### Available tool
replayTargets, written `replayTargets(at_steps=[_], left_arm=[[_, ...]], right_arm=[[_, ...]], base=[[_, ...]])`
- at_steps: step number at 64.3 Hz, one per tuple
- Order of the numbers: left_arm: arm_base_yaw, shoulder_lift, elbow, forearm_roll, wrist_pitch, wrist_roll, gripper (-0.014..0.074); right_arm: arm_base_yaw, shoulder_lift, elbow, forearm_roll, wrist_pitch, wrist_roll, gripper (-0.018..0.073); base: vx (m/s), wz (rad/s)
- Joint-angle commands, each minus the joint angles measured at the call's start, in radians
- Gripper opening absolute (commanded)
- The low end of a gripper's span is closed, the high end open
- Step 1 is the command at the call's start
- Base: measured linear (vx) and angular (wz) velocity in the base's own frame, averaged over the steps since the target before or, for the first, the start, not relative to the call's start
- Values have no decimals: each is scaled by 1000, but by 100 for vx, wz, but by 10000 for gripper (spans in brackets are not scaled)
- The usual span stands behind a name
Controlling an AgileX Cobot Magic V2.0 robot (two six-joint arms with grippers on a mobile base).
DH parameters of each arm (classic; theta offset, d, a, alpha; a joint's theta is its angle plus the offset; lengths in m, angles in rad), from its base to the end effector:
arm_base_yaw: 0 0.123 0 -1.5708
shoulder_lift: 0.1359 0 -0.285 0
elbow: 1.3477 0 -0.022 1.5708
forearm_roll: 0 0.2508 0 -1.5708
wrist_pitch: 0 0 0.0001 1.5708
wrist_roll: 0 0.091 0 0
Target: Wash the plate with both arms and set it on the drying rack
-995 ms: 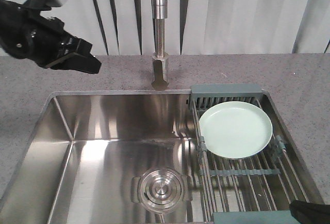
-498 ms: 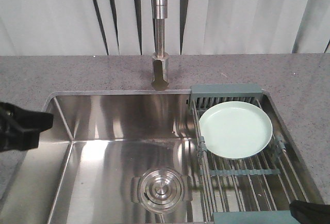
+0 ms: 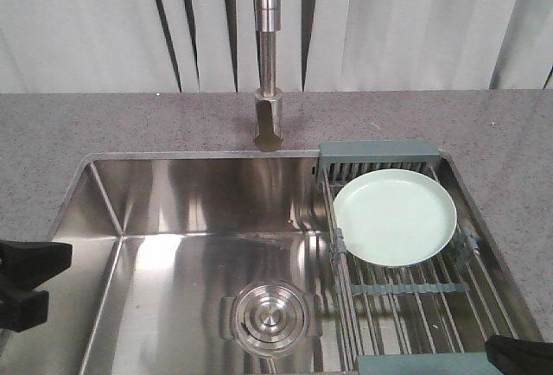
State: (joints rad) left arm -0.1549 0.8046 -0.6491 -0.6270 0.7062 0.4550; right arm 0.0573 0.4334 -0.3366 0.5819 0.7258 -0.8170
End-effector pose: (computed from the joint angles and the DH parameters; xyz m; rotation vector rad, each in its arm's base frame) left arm 0.1423 -0.0573 0.3056 0.3305 2.2152 -0.5480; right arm 0.0764 0.0377 0.2450 -0.6480 2.0786 0.2424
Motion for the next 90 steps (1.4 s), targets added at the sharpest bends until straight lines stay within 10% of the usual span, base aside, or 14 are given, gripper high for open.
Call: replayTargets(at_steps=[1,28,52,74,90], left_arm=[[1,-7,-27,-37,-40,-3,-6],[1,-7,-23,-36,-49,-2,-6],[-2,-33,144,55,-336,-18,-6],[-2,-260,414,435,-571,-403,-6],[-2,-424,646,464,-829,-455,-6]], right_arm=[[0,5,-28,28,-49,1,-4],[0,5,-28,28,-48,1,-4],[0,5,-28,28,-48,1,-4],[0,5,-28,28,-46,0,-4],[0,5,-28,28,-46,1,-4]], base=[[0,0],[0,0],[0,0],[0,0],[0,0]])
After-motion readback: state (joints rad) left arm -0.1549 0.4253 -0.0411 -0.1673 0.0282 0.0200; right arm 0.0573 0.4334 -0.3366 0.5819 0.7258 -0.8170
